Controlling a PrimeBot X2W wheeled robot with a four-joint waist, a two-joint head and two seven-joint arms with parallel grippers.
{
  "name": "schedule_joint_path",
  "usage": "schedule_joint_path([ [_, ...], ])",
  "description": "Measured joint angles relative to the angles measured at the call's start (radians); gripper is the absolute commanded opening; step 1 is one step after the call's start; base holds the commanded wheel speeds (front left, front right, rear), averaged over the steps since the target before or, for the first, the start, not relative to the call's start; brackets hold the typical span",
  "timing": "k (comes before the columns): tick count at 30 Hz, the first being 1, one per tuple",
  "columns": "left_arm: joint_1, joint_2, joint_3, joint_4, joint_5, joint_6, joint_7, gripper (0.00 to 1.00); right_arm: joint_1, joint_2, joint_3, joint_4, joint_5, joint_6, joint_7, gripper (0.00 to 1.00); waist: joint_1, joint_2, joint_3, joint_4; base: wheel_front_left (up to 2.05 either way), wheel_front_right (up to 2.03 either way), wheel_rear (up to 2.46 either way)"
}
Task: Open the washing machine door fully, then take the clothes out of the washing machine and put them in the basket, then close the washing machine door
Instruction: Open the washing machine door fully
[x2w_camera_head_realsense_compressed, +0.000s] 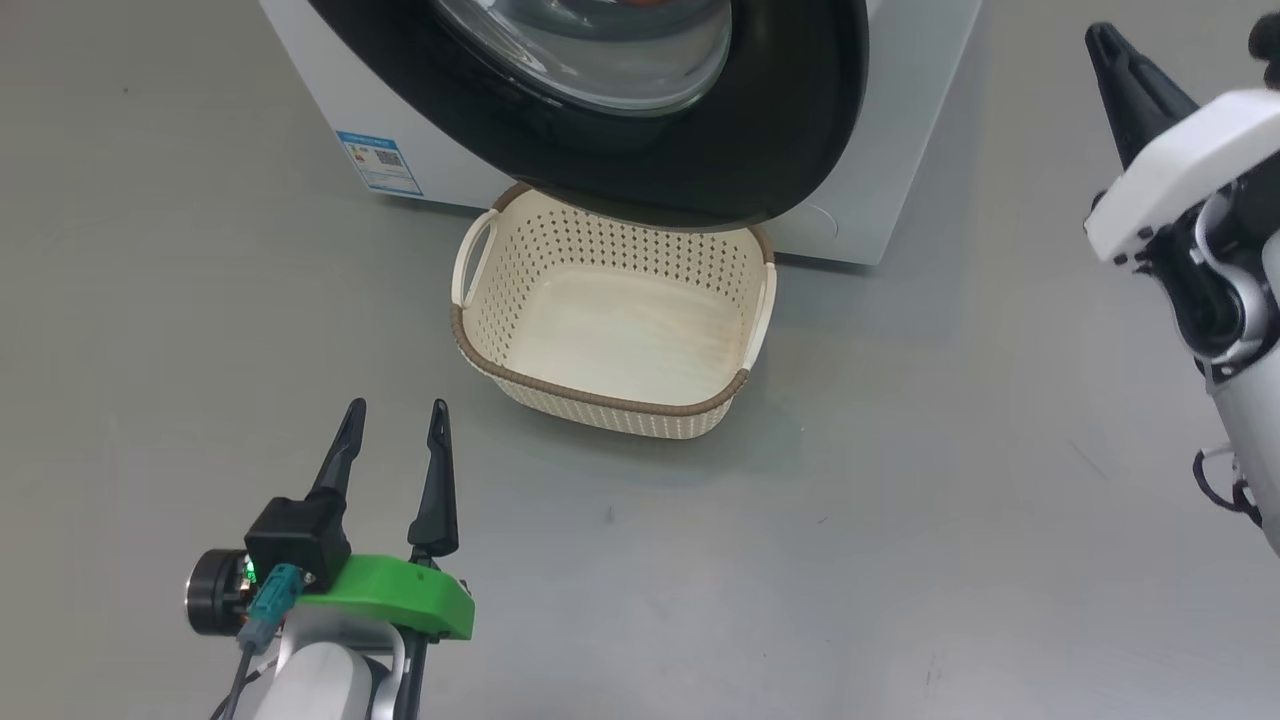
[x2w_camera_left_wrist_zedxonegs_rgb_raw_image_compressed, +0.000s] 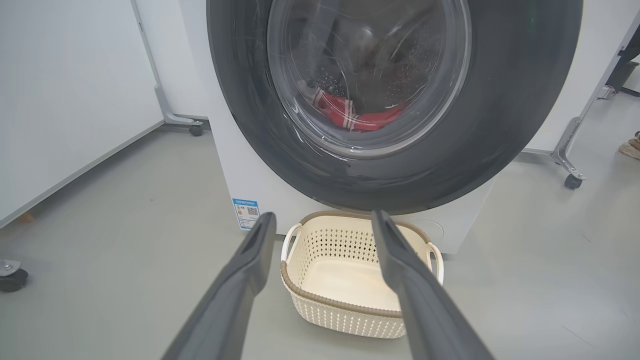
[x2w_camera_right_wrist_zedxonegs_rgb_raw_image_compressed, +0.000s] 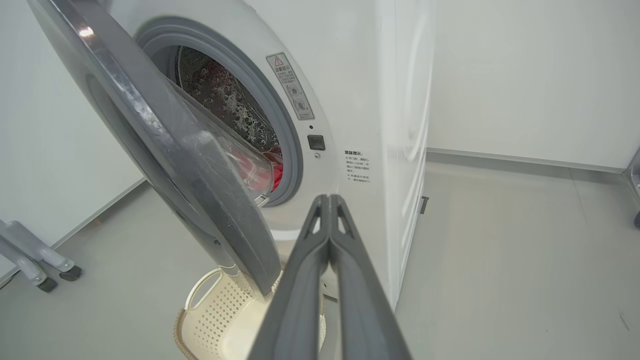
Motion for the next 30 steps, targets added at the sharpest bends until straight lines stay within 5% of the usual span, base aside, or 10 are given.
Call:
schedule_joint_path([
  [10,0.037,0.002,0.033,-0.001,0.001,0.0,0.0,1.0,0.223,-0.039,0.024,-0.051,-0.146,-0.002,-0.223,0.0,0.0,0.0,-0.048,-0.048,0.0,0.0,0.0],
  [22,0.063,0.003,0.056,-0.002,0.027,0.0,0.0,1.0,0.401,-0.016,0.027,-0.095,-0.219,-0.135,-0.352,0.0,0.0,0.0,-0.091,-0.094,0.0,0.0,0.0],
  [23,0.066,0.003,0.058,-0.002,0.027,0.0,0.0,1.0,0.413,-0.009,0.02,-0.097,-0.221,-0.15,-0.359,0.29,0.0,0.0,-0.094,-0.096,0.0,0.0,0.0],
  [24,0.07,0.003,0.059,-0.002,0.027,0.0,0.0,1.0,0.425,-0.002,0.013,-0.102,-0.221,-0.163,-0.36,0.77,0.0,0.0,-0.097,-0.098,0.0,0.0,0.0],
  [25,0.075,0.003,0.062,-0.002,0.028,0.0,0.0,1.0,0.435,0.005,0.009,-0.108,-0.221,-0.17,-0.36,1.0,0.0,0.0,-0.1,-0.101,0.0,0.0,0.0],
  [30,0.077,0.004,0.061,-0.006,0.028,0.0,0.0,1.0,0.478,0.017,-0.002,-0.131,-0.222,-0.196,-0.361,1.0,0.0,0.0,-0.105,-0.108,0.0,0.0,0.0],
])
